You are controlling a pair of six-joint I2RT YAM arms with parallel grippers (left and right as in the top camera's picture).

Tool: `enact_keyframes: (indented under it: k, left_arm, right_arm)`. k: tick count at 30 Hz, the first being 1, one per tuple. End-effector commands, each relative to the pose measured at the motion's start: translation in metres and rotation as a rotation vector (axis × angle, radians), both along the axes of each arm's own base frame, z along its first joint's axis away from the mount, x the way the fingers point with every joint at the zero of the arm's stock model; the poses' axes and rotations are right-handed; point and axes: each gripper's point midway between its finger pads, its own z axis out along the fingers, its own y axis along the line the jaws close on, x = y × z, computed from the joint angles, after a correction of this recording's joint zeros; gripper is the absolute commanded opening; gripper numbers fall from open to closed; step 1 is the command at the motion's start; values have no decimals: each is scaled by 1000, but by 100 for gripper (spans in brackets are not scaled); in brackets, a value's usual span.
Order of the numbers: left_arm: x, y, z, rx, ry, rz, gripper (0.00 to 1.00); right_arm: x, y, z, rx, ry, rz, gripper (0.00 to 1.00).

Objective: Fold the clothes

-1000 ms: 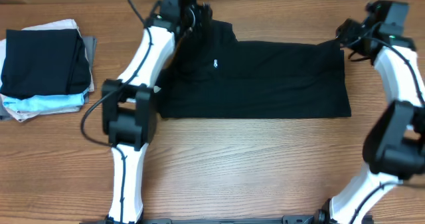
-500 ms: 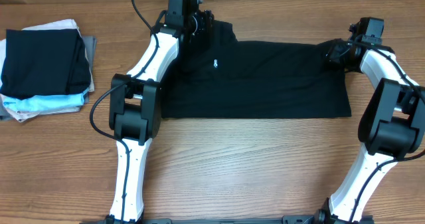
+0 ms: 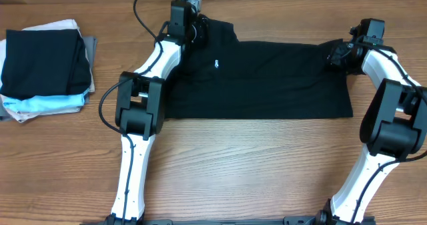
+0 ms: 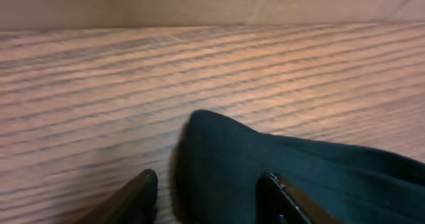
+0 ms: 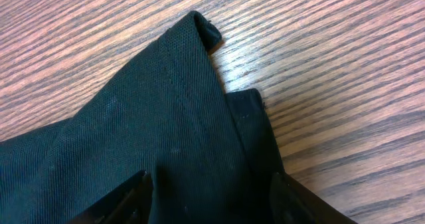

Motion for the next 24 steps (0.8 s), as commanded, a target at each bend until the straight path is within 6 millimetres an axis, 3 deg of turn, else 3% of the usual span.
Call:
enact_keyframes:
  k: [1,6,9,14,17,20,24]
  left_arm:
    - [3,11,-11,62,-4,9,50]
    - [-10,2,-24,91,50,-60,31]
    - [-15,0,-22,112,79,-77,26]
    - [-14,1,-6,116,108,-78,27]
    - [-10,2,4,113,97,-74,34]
    - [-10,2,6,113,98,-74,34]
    - [-15,3,1,119,125,-75,34]
  right_arm:
    - [5,0,10,-16,-21,6,61]
    - [6,-1,11,-16,-26,3,60]
    - [11,-2,15,-24,-46,7,60]
    - [21,-5,39,-34,-88,9,65]
    - [28,-1,54,-44,-105,59,69]
    - [34,1,57,-79,-124,88,70]
    - [37,-4,43,-98,-115,76,70]
